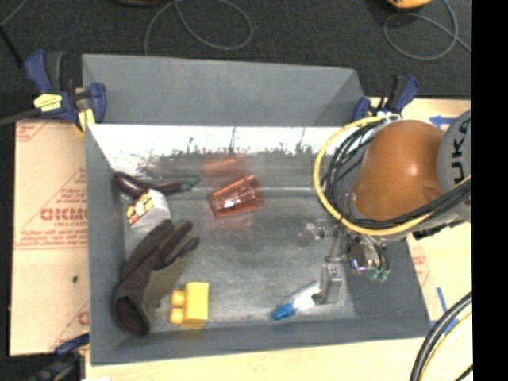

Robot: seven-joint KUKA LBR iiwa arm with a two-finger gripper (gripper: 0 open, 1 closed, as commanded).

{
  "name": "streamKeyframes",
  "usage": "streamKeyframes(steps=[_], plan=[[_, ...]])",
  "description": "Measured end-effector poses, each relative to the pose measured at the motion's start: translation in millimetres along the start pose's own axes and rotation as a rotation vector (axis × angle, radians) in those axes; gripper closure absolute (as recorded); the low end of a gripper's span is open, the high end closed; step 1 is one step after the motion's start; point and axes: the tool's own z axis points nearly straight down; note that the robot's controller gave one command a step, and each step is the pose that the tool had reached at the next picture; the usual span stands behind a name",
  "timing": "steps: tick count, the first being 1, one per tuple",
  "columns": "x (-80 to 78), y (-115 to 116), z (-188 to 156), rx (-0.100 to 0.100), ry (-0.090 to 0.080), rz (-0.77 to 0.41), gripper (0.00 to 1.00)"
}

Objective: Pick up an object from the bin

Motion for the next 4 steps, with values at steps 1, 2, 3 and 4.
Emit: streamKeyframes(steps=[1,2,3,4], plan=[[-1.8,0,-4,0.001,-0.008,-0.001,0.00],[0.1,-3,12,0.001,-0.014,-0.075,0.00],[2.8,-23,49,0.001,-0.008,-0.169,0.00],[7.0,-45,107,0.001,-0.017,-0.038,1.00]])
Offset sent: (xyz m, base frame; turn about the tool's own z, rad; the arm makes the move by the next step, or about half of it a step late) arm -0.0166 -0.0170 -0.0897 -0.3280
